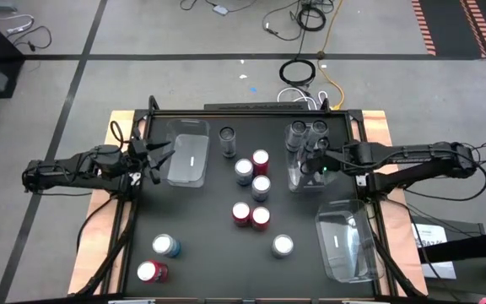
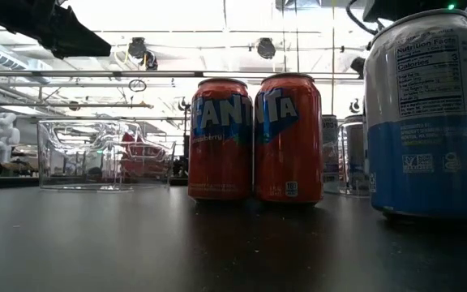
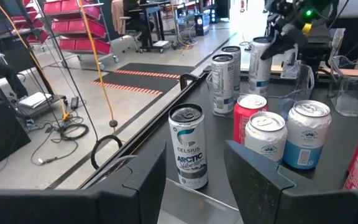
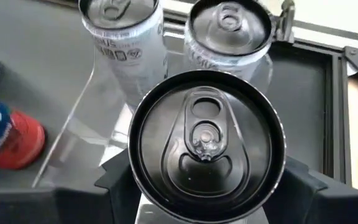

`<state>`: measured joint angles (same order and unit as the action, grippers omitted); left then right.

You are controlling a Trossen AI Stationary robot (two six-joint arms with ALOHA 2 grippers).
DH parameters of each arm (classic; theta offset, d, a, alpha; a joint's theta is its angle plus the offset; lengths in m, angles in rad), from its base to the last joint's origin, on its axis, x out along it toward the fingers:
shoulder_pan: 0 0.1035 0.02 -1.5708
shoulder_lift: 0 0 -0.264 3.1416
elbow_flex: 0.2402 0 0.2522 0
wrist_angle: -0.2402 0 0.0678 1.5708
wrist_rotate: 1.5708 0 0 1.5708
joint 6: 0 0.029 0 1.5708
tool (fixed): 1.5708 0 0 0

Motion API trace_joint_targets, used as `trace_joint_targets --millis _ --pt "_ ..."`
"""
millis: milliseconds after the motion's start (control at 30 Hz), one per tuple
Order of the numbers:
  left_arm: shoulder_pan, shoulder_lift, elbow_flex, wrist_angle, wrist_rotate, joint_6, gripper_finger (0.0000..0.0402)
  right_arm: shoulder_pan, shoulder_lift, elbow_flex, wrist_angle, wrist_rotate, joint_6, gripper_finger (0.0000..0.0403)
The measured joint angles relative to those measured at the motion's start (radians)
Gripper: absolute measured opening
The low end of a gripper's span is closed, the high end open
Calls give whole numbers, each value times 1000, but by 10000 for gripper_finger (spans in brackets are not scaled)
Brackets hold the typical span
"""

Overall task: Sort soda cans
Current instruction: Put the white soda can into the top right transparent bin

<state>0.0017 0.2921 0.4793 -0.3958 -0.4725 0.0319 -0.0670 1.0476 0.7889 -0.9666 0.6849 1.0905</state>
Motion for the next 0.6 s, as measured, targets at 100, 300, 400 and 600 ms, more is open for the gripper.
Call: trace_joint_targets --millis 100,300,400,600 --pt "0 0 0 -1 0 0 171 -6 10 -32 30 -1 -43 242" --pt "0 0 0 -3 0 -1 171 -13 7 -100 150 9 -71 242" --pt "0 0 0 -3 0 -1 171 -12 5 -110 158 14 -67 243" --pt "0 0 0 -3 0 0 171 -14 0 -114 165 51 -93 270"
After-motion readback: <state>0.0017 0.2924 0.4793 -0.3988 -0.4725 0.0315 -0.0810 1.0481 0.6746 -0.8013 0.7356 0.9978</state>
